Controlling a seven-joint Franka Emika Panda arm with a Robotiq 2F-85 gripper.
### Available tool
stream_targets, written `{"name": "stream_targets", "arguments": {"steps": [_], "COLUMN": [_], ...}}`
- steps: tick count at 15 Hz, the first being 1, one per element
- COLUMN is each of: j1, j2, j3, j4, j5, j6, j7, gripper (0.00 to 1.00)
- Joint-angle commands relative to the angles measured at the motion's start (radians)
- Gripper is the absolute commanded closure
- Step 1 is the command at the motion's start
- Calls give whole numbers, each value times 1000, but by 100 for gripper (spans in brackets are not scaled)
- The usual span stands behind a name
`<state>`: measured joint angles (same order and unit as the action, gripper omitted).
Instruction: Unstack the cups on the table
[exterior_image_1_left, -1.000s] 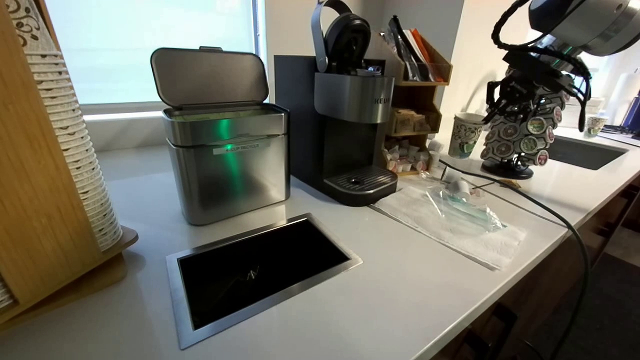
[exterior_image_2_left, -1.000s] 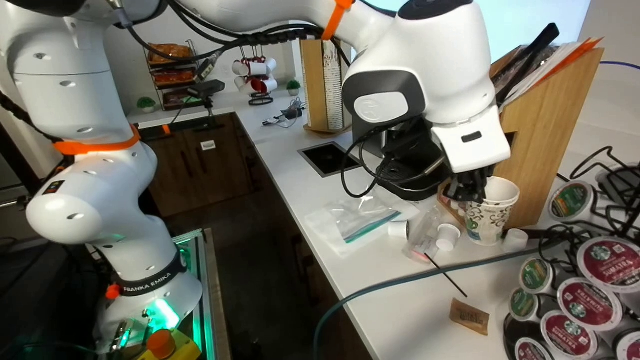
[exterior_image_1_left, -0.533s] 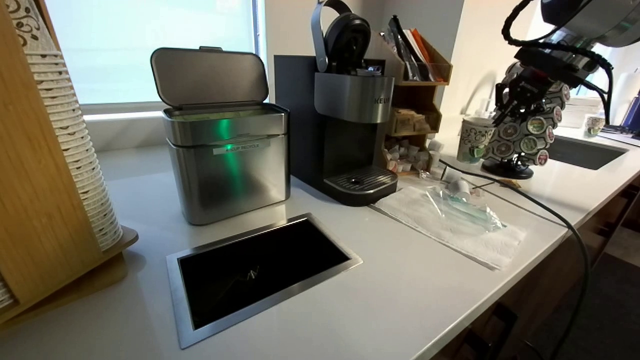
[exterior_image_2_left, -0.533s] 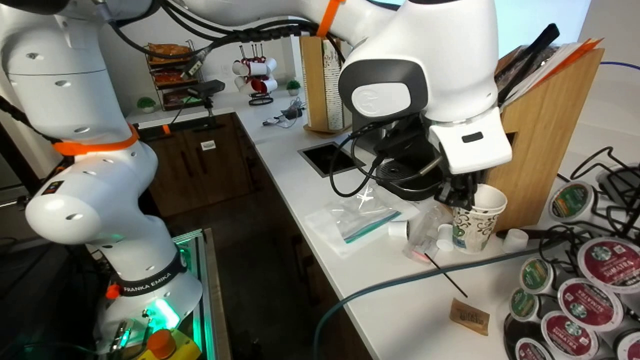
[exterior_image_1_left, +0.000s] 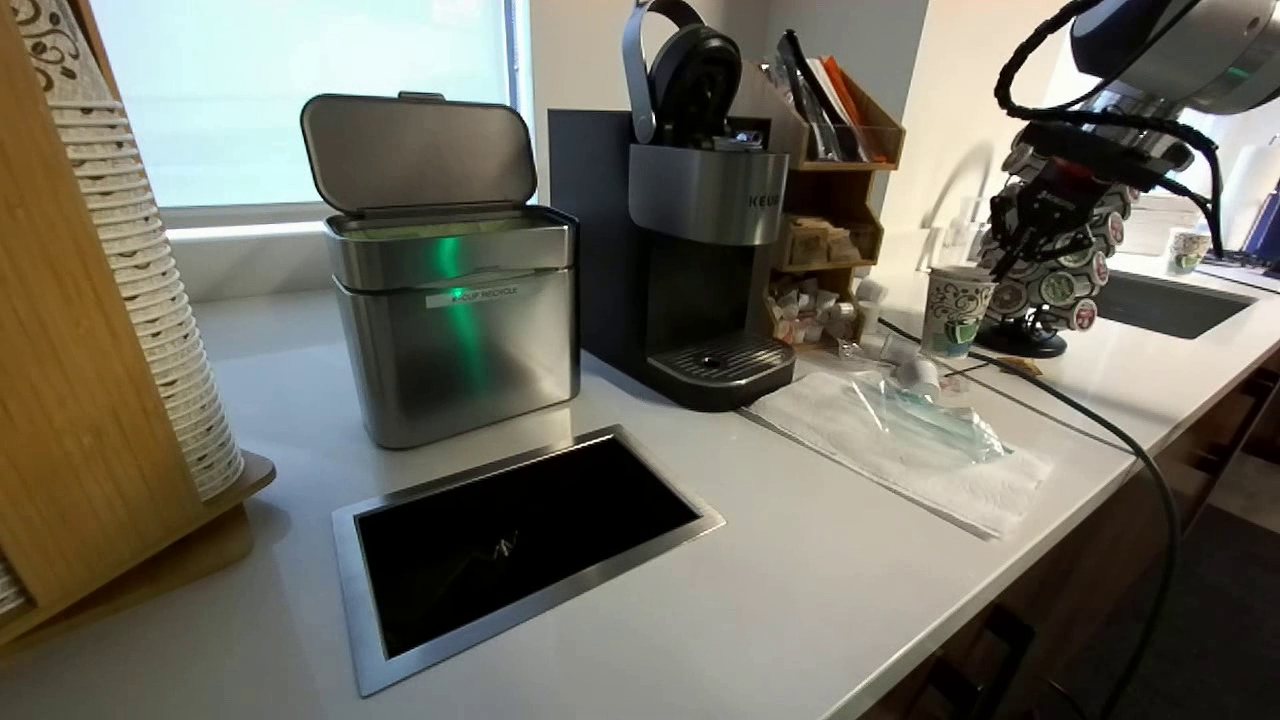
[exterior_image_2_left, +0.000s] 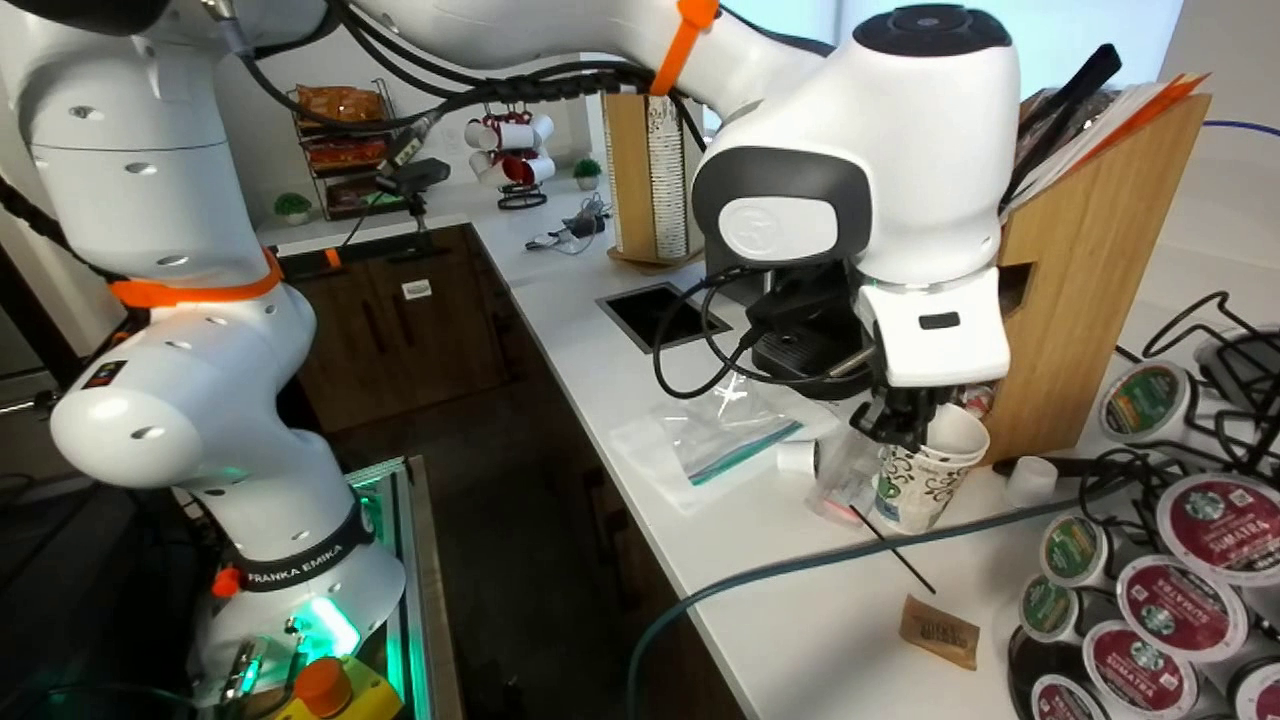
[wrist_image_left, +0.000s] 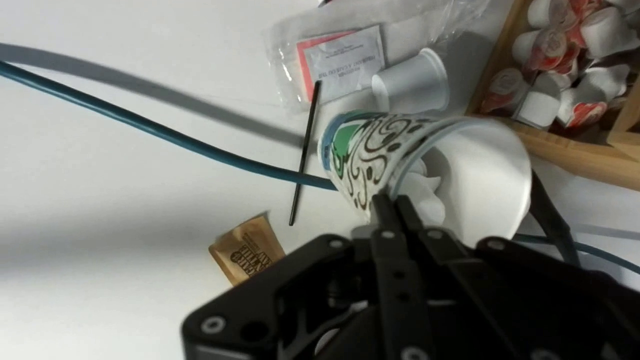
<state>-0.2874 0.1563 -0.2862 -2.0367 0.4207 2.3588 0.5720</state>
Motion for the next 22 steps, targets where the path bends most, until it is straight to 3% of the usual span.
{"name": "stream_targets", "arguments": {"steps": [1,6,9,10,11,12,13,15,16,20,22], "j1": [5,31,44,36,2,22,17,-11,28,91,82], "j2": [46,56,31,28,5,17,9,-21,9,38,12], "j3": [-11,-56,-76,-66,-14,-40,-26,33,-14,-97,-77], "j4": [32,28,6,12,12,12,9,-3,4,-18,-41], "j5": [-31,-221,-310,-299,-163,-227,-197,-29,-166,-464,-452], "j6": [8,84,210,214,162,201,195,162,237,452,432], "j7": [71,253,356,335,203,276,232,45,175,382,356], "gripper": [99,99,99,99,99,99,99,99,99,99,99]}}
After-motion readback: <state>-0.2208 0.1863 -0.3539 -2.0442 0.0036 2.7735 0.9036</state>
